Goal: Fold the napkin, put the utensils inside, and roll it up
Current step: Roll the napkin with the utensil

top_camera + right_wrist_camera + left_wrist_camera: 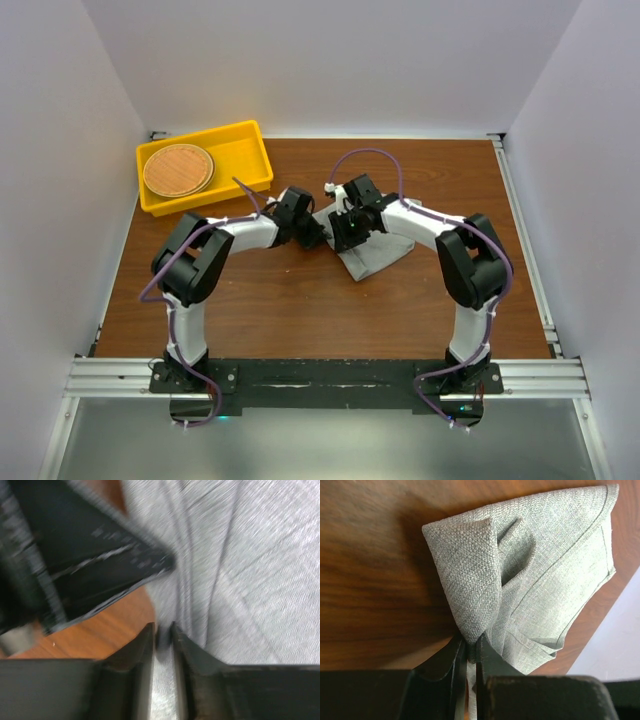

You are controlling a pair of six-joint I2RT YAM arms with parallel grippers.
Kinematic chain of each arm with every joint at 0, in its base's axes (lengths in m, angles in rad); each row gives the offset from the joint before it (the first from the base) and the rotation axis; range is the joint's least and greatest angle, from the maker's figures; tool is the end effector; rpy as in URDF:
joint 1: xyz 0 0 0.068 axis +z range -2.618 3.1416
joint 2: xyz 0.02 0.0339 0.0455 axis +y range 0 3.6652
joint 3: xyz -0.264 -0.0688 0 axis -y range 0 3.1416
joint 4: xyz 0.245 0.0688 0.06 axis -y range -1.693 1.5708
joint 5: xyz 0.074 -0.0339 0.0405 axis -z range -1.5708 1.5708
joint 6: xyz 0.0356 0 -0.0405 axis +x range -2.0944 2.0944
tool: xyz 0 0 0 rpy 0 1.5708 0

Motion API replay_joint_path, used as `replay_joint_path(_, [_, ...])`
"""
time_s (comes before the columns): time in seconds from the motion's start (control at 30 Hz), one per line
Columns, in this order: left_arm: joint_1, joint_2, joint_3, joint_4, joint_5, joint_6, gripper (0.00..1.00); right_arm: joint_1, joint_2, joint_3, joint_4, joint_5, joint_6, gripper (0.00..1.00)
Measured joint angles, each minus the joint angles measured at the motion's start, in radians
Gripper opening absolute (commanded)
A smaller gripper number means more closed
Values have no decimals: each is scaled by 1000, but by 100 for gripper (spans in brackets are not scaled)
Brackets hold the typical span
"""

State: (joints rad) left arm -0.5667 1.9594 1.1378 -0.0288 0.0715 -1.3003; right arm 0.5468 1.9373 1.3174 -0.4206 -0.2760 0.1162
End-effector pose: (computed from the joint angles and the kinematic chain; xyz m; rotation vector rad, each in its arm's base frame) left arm 0.3387 -0.2185 0.1370 -0.9132 2.4761 -0.8549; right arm 0.3397 0.2182 0.1731 -0.6685 2.5857 0.5863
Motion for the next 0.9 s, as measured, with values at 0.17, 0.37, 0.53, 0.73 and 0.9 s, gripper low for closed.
replay_joint_path(0.17, [-13,0,39,-78,-17,-1,0,51,-80,-32,-21,74,-6,42])
replay_joint_path(0.37, [-18,0,47,-101,-24,-17,0,73,-95,-32,-16,118,-23,51])
replay_joint_path(0.53, [-18,0,48,-106,-23,-25,0,80,-90,-38,-9,159,-35,59])
replay_joint_path(0.73, [-18,0,49,-109,-19,-33,0,91,-68,-61,23,182,-39,61])
replay_joint_path(0.9, [-16,-2,50,-126,-14,-56,0,108,-55,-98,69,213,-14,55])
